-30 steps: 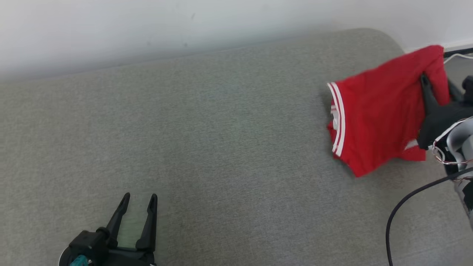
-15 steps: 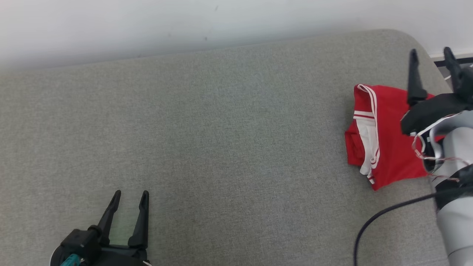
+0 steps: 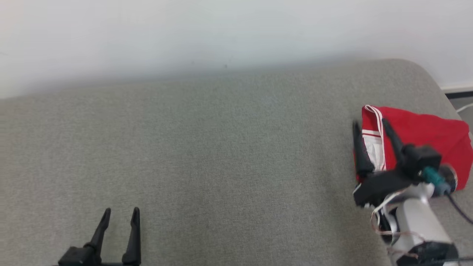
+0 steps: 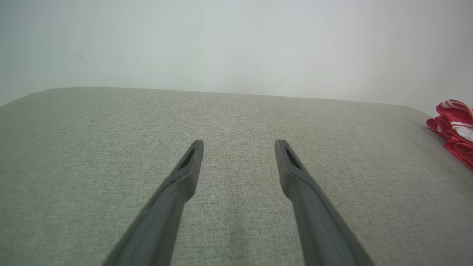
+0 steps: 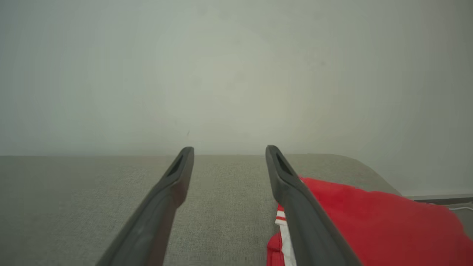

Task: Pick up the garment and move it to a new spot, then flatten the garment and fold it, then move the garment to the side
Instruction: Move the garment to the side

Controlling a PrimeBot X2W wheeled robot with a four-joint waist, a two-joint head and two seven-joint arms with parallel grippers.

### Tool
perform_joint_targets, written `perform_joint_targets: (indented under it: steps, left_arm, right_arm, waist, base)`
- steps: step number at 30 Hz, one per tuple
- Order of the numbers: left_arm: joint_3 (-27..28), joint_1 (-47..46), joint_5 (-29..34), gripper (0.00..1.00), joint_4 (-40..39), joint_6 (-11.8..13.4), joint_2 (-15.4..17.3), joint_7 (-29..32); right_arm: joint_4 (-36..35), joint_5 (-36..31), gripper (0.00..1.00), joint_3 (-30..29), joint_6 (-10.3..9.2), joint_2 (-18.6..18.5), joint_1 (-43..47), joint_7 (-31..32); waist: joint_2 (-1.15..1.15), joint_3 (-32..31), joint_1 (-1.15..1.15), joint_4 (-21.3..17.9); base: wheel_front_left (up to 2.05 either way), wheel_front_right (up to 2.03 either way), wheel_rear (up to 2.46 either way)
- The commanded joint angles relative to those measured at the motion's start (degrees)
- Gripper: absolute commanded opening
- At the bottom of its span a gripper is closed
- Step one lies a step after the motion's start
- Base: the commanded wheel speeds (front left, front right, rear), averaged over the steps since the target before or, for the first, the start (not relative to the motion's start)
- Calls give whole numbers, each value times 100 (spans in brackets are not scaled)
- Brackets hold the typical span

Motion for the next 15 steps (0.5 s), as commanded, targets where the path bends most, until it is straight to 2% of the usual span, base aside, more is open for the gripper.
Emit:
perform_joint_targets:
  steps: [1, 11, 15]
  left_arm:
    - [-14, 131, 64, 100, 14, 27, 4, -5]
    - [40, 521, 151, 100, -28, 439, 3, -5]
    - [84, 568, 271, 100, -45, 531, 3, -5]
  right_arm:
    - [-51, 74, 100, 27, -4, 55, 211, -22]
    - [-343, 101, 100, -13, -4, 328, 1357, -23]
    - [-443, 52, 100, -129, -4, 414, 1653, -23]
  waist:
    - [0, -215, 1, 165]
    - [0, -600, 1, 477]
    - [0, -679, 1, 581]
  base:
    - [0, 0, 0]
    - [0, 0, 0]
    - [0, 0, 0]
